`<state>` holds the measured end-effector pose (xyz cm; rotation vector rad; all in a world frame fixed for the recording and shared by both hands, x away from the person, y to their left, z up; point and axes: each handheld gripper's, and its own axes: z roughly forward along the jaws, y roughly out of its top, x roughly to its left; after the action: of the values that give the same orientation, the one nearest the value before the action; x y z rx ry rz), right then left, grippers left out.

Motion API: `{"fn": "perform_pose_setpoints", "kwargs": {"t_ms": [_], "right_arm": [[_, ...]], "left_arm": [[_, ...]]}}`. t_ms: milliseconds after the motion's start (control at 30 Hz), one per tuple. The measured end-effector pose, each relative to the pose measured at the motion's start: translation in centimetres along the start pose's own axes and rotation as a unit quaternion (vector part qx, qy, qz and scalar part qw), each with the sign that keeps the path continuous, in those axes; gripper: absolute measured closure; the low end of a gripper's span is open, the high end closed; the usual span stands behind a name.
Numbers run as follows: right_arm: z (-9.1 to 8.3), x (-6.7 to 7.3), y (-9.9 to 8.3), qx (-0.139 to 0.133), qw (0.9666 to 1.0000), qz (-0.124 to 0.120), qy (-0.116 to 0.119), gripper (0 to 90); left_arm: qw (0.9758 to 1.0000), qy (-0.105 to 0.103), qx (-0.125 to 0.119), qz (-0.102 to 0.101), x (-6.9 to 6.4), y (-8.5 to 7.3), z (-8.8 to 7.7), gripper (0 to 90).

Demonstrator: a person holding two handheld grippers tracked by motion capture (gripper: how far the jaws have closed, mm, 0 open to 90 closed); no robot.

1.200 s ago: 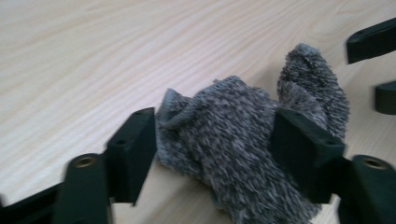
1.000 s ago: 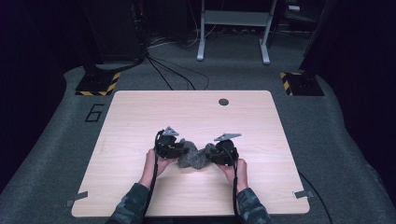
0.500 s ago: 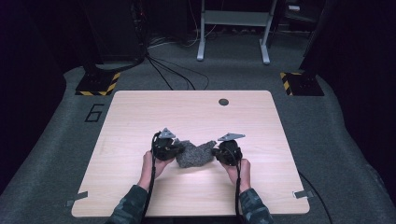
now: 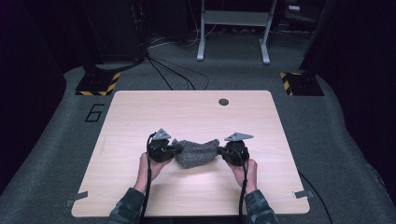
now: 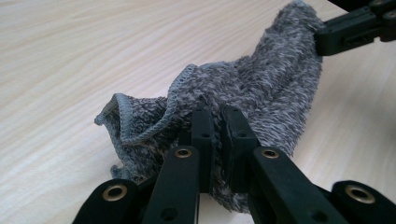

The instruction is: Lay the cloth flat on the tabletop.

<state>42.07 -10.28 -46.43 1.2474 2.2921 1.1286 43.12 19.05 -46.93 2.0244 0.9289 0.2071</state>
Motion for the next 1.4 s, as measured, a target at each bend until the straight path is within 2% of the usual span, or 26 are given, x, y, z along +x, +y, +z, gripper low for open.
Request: {"fn": "perform_pose_setpoints", "kwargs": {"t_ms": [100, 167, 233, 333, 433, 500, 600, 633, 700, 767, 833, 867, 900, 933, 1000, 1133, 1200, 1400], "right_arm": [[-0.1, -0.1, -0.4, 0.013, 0.9999, -0.003, 0.003, 87.6], [0.1, -0.1, -0.9, 0.024, 0.9997, -0.008, 0.004, 84.2], [0.2, -0.3, -1.2, 0.037, 0.9992, -0.009, 0.006, 72.6], [-0.5, -1.0, -1.3, 0.036, 0.9992, 0.003, 0.017, 56.4], [-1.5, -1.6, -0.7, 0.012, 0.9994, 0.018, 0.026, 48.9], [-1.8, -1.8, 0.0, 0.004, 0.9994, 0.023, 0.027, 46.7], [-1.2, -1.9, 0.8, 0.008, 0.9990, 0.030, 0.033, 42.8], [-0.7, -2.0, 1.0, 0.015, 0.9988, 0.030, 0.037, 40.8], [0.5, -1.9, 1.2, 0.029, 0.9981, 0.039, 0.039, 38.5], [1.8, -2.0, 1.3, 0.050, 0.9971, 0.042, 0.039, 39.0], [2.4, -2.0, 1.2, 0.054, 0.9969, 0.044, 0.037, 42.1], [3.4, -2.1, 1.1, 0.071, 0.9956, 0.049, 0.035, 49.6], [3.7, -2.1, 1.0, 0.073, 0.9956, 0.046, 0.037, 54.2], [3.7, -2.1, 1.0, 0.073, 0.9956, 0.046, 0.037, 54.2], [4.4, -2.0, 0.7, 0.086, 0.9945, 0.045, 0.040, 65.4], [4.8, -1.8, 0.3, 0.092, 0.9943, 0.041, 0.035, 80.0], [4.7, -1.7, 0.3, 0.089, 0.9948, 0.037, 0.033, 83.5], [3.6, -1.7, 0.5, 0.071, 0.9969, 0.029, 0.021, 85.2]], "left_arm": [[0.9999, -0.008, 0.012, -0.002, -0.3, -0.4, 0.1, 78.3], [0.9998, -0.011, 0.015, -0.005, -0.1, -0.5, 0.0, 65.9], [0.9999, -0.005, 0.010, -0.010, 0.3, -0.5, -0.5, 52.2], [0.9996, 0.009, -0.004, -0.028, 1.3, -0.5, -1.4, 41.0], [0.9989, 0.017, -0.011, -0.043, 2.3, -0.4, -2.0, 37.1], [0.9987, 0.012, -0.001, -0.050, 3.0, -0.4, -1.9, 36.3], [0.9981, 0.008, 0.012, -0.060, 3.8, -0.5, -1.1, 34.9], [0.9977, 0.000, 0.016, -0.066, 4.0, -0.5, -0.8, 34.9], [0.9973, -0.002, 0.022, -0.070, 4.2, -0.6, -0.1, 34.9], [0.9974, -0.005, 0.027, -0.067, 4.2, -0.6, 0.6, 38.3], [0.9975, -0.007, 0.030, -0.064, 4.2, -0.6, 0.8, 41.3], [0.9976, -0.010, 0.033, -0.060, 4.1, -0.6, 1.1, 50.6], [0.9979, -0.009, 0.034, -0.055, 4.0, -0.7, 1.4, 55.6], [0.9979, -0.009, 0.034, -0.055, 4.0, -0.7, 1.4, 61.4], [0.9979, -0.007, 0.039, -0.051, 3.7, -0.9, 1.8, 71.6], [0.9983, -0.004, 0.036, -0.046, 3.6, -1.3, 1.9, 84.7], [0.9983, -0.001, 0.035, -0.047, 3.5, -1.4, 1.8, 87.5], [0.9987, 0.012, 0.030, -0.040, 3.5, -1.4, 1.4, 88.7]]}}
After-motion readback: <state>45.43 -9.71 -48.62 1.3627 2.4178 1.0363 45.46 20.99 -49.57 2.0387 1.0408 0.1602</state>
